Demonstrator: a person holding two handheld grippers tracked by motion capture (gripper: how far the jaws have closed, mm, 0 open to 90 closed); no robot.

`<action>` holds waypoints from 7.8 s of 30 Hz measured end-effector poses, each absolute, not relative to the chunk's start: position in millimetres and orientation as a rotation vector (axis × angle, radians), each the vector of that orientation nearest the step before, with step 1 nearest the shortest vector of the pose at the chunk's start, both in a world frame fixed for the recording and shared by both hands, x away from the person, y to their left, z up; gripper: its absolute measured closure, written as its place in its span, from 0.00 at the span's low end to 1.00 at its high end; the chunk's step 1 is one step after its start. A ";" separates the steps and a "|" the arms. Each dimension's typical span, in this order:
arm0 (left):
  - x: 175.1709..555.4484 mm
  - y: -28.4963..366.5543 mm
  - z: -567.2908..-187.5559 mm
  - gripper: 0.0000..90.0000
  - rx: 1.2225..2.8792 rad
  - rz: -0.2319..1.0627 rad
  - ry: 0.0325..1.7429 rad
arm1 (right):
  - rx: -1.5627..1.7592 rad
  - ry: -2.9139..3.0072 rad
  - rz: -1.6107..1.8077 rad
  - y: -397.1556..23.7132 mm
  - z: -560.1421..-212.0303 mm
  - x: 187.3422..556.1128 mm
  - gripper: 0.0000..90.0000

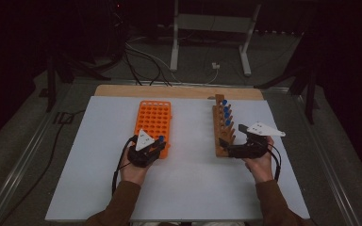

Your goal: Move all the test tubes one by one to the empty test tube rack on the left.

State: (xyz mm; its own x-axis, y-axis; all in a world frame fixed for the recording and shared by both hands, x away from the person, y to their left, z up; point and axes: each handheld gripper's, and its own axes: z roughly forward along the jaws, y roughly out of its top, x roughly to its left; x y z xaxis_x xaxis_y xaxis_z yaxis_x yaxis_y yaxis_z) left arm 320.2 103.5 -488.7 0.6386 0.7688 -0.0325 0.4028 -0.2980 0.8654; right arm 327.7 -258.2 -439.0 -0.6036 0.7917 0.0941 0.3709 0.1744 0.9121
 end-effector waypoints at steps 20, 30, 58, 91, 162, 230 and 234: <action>312.7 129.7 -474.9 0.55 1.819 0.400 0.973 | 1.174 2.053 1.342 -256.1 -450.4 348.7 0.07; 309.7 148.4 -466.3 0.10 1.718 0.478 1.036 | 1.227 2.050 1.243 -249.9 -458.7 367.2 0.53; 310.8 144.6 -470.6 0.01 1.747 0.510 1.064 | 1.219 2.014 1.163 -240.2 -463.6 380.1 0.84; 310.0 143.6 -472.4 0.01 1.749 0.521 1.061 | 1.230 1.955 1.252 -254.1 -441.0 369.2 0.85; 291.4 68.6 -451.3 0.42 1.821 0.594 0.797 | 0.930 2.274 1.430 -150.9 -417.2 327.3 0.85; 293.1 131.7 -452.8 0.87 1.793 0.433 0.795 | 1.038 2.159 1.373 -198.8 -426.9 334.0 0.09; 295.3 136.0 -454.2 0.87 1.786 0.501 0.836 | 1.048 2.146 1.370 -205.5 -427.1 333.3 0.08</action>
